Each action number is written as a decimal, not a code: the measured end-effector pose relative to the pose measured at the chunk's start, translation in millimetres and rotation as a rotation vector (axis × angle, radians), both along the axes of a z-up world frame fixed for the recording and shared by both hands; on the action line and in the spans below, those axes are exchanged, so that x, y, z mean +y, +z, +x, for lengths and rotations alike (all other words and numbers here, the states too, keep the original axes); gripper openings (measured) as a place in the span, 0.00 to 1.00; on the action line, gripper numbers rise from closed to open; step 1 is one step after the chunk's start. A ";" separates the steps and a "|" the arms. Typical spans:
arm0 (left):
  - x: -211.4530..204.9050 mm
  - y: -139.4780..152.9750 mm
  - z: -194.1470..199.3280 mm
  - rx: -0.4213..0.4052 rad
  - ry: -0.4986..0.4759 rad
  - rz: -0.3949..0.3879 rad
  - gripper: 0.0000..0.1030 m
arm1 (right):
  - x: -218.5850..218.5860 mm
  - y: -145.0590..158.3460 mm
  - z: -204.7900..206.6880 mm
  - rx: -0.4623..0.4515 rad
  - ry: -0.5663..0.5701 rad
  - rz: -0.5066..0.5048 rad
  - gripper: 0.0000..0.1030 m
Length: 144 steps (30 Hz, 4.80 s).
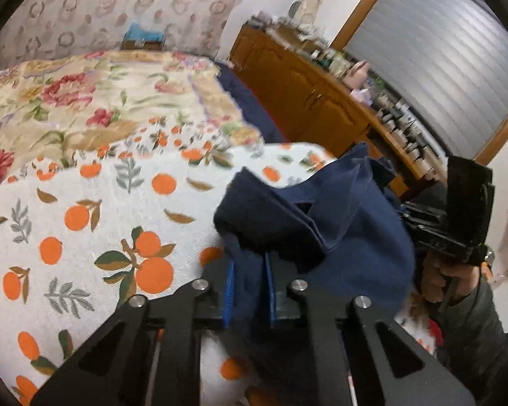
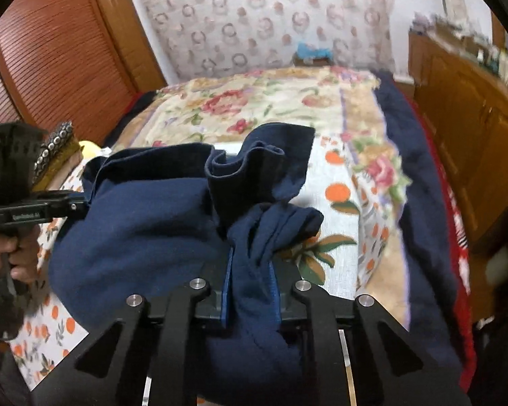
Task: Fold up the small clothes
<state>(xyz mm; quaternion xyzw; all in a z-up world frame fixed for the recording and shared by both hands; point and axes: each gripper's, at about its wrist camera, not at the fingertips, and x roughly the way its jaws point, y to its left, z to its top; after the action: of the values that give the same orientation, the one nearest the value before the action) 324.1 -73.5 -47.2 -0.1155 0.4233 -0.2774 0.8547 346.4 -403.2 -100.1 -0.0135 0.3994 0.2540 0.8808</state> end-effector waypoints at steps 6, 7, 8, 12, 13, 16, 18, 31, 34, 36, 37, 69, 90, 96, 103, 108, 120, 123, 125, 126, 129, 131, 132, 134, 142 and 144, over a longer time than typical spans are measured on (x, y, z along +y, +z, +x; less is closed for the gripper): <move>24.6 51.3 -41.1 -0.133 0.023 -0.060 0.10 | 9.1 47.1 -31.8 -0.156 -0.003 0.049 0.13; 34.1 61.4 -51.6 -0.162 0.042 -0.066 0.10 | 13.6 56.3 -35.9 -0.181 0.005 0.059 0.13; 43.8 68.7 -59.9 -0.181 0.056 -0.073 0.10 | 21.8 67.1 -39.1 -0.203 0.021 0.068 0.13; 89.2 96.4 -89.6 -0.261 0.130 -0.074 0.10 | 62.0 99.3 -48.7 -0.277 0.105 0.083 0.13; 107.4 104.7 -99.8 -0.280 0.162 -0.075 0.10 | 78.6 108.7 -49.7 -0.296 0.134 0.087 0.13; 156.1 121.6 -125.7 -0.322 0.252 -0.067 0.10 | 121.6 126.8 -48.6 -0.324 0.212 0.100 0.13; 186.5 127.8 -141.3 -0.344 0.312 -0.062 0.10 | 160.5 137.4 -45.8 -0.341 0.277 0.106 0.13; 371.6 65.1 -198.5 -0.294 0.676 -0.093 0.10 | 439.2 143.0 -22.6 -0.347 0.656 0.022 0.13; 387.3 32.4 -188.8 -0.238 0.718 -0.070 0.11 | 490.6 110.6 -8.9 -0.314 0.658 -0.051 0.13; 389.8 21.2 -185.3 -0.225 0.727 -0.051 0.11 | 510.0 91.9 -0.2 -0.302 0.649 -0.094 0.13; 387.4 19.1 -184.7 -0.222 0.728 -0.043 0.12 | 519.7 81.9 6.3 -0.294 0.644 -0.118 0.14; 339.6 65.9 -232.3 -0.347 0.751 0.260 0.64 | 495.9 66.3 -34.3 -0.294 0.516 -0.065 0.44; 206.2 77.4 -253.9 -0.421 0.550 0.316 0.65 | 286.6 98.4 -177.8 -0.415 0.242 0.003 0.61; 172.3 81.8 -260.7 -0.439 0.523 0.302 0.65 | 229.4 101.4 -211.0 -0.458 0.074 0.005 0.74; 148.0 91.6 -266.7 -0.466 0.489 0.296 0.65 | 169.6 108.9 -238.3 -0.495 -0.082 0.026 0.77; 140.6 96.7 -270.0 -0.467 0.482 0.295 0.65 | 151.0 111.1 -247.9 -0.514 -0.128 0.031 0.78; 133.2 97.0 -271.5 -0.472 0.483 0.317 0.65 | 143.9 104.5 -248.5 -0.509 -0.170 0.030 0.78; 133.0 96.5 -271.8 -0.472 0.485 0.320 0.65 | 144.5 104.1 -248.9 -0.508 -0.176 0.030 0.78; 133.0 96.4 -271.9 -0.471 0.486 0.317 0.65 | 144.5 104.1 -248.8 -0.507 -0.176 0.030 0.78; 132.8 96.6 -272.3 -0.471 0.485 0.316 0.65 | 144.2 103.9 -249.2 -0.507 -0.177 0.029 0.78; 133.0 96.7 -271.9 -0.473 0.485 0.319 0.65 | 144.1 104.2 -248.7 -0.508 -0.177 0.028 0.78; 132.9 96.8 -272.0 -0.473 0.485 0.320 0.65 | 144.0 103.9 -248.5 -0.508 -0.176 0.028 0.78; 132.8 96.9 -272.1 -0.474 0.486 0.320 0.65 | 143.8 103.6 -248.5 -0.508 -0.175 0.025 0.78; 133.0 97.1 -272.6 -0.477 0.487 0.322 0.65 | 144.0 103.5 -248.8 -0.508 -0.175 0.027 0.78; 132.8 98.0 -273.3 -0.482 0.485 0.320 0.65 | 142.1 104.2 -249.1 -0.512 -0.180 0.028 0.78; 132.8 99.5 -273.7 -0.484 0.486 0.321 0.65 | 140.6 104.5 -249.1 -0.513 -0.181 0.029 0.78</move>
<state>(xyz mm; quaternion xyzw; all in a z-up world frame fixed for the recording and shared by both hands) 50.4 59.3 52.2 -0.0083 0.2072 -0.0157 0.9781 97.3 -262.7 4.4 -0.0292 0.1592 0.1682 0.9724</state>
